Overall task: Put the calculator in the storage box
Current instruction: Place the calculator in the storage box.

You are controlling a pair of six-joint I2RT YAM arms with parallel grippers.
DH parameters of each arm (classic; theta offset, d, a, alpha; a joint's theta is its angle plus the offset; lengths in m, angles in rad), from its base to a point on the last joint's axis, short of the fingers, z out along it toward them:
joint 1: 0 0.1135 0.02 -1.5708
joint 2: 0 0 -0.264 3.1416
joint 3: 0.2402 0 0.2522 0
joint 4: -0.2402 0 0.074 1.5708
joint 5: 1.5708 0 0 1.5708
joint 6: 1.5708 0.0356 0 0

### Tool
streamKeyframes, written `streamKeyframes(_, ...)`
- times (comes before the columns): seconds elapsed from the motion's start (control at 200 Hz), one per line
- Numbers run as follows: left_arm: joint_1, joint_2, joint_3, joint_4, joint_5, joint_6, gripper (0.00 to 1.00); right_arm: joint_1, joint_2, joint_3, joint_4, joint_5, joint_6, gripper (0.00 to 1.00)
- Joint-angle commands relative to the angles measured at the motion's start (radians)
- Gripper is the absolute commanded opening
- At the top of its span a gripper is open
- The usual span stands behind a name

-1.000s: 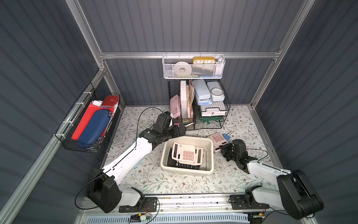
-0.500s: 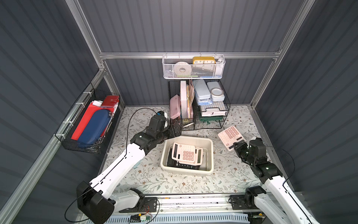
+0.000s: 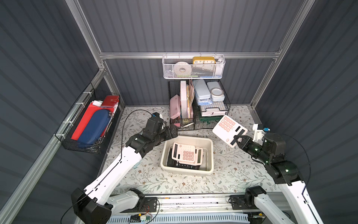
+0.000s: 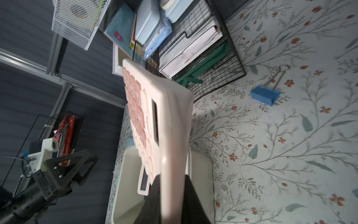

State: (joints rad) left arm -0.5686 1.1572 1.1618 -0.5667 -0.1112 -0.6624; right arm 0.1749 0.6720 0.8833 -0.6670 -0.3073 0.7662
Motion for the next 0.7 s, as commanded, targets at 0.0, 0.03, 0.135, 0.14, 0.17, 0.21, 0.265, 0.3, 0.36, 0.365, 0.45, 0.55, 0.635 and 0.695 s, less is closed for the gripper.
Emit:
streamKeyframes(0.0,0.005,-0.034,-0.020,-0.052,-0.026,-0.018,0.99,0.017,0.012,0.001,0.047,-0.179,0.000,0.00)
streamKeyframes(0.03,0.004,-0.038,-0.025,-0.055,-0.028,-0.018,0.99,0.031,0.017,-0.001,0.066,-0.202,0.008,0.00)
streamKeyframes(0.135,0.004,-0.056,-0.052,-0.055,-0.037,-0.026,0.99,0.096,0.043,0.003,0.103,-0.243,0.025,0.00)
streamKeyframes(0.14,0.004,-0.058,-0.053,-0.054,-0.037,-0.025,0.99,0.100,0.044,0.003,0.103,-0.244,0.026,0.00)
streamKeyframes(0.17,0.004,-0.066,-0.063,-0.049,-0.040,-0.028,0.99,0.122,0.056,0.006,0.109,-0.248,0.031,0.00)
streamKeyframes(0.21,0.004,-0.077,-0.076,-0.047,-0.045,-0.029,0.99,0.151,0.074,0.009,0.112,-0.251,0.034,0.00)
streamKeyframes(0.265,0.004,-0.086,-0.091,-0.043,-0.053,-0.032,0.99,0.196,0.106,0.019,0.106,-0.246,0.032,0.00)
streamKeyframes(0.3,0.005,-0.088,-0.100,-0.037,-0.054,-0.031,0.99,0.225,0.128,0.027,0.095,-0.234,0.029,0.00)
streamKeyframes(0.36,0.006,-0.080,-0.106,-0.035,-0.057,-0.029,0.99,0.274,0.168,0.049,0.060,-0.199,0.015,0.00)
streamKeyframes(0.365,0.006,-0.078,-0.105,-0.034,-0.057,-0.029,0.99,0.278,0.172,0.052,0.056,-0.195,0.013,0.00)
streamKeyframes(0.45,0.006,-0.061,-0.109,-0.024,-0.059,-0.025,0.99,0.339,0.237,0.094,-0.016,-0.124,-0.009,0.00)
streamKeyframes(0.55,0.007,-0.046,-0.116,-0.002,-0.056,-0.021,0.99,0.377,0.320,0.139,-0.093,-0.082,-0.023,0.00)
streamKeyframes(0.635,0.010,-0.038,-0.127,0.013,-0.051,-0.020,0.99,0.407,0.378,0.169,-0.139,-0.036,-0.032,0.00)
streamKeyframes(0.695,0.013,-0.034,-0.135,0.020,-0.046,-0.019,0.99,0.435,0.418,0.196,-0.172,0.001,-0.039,0.00)
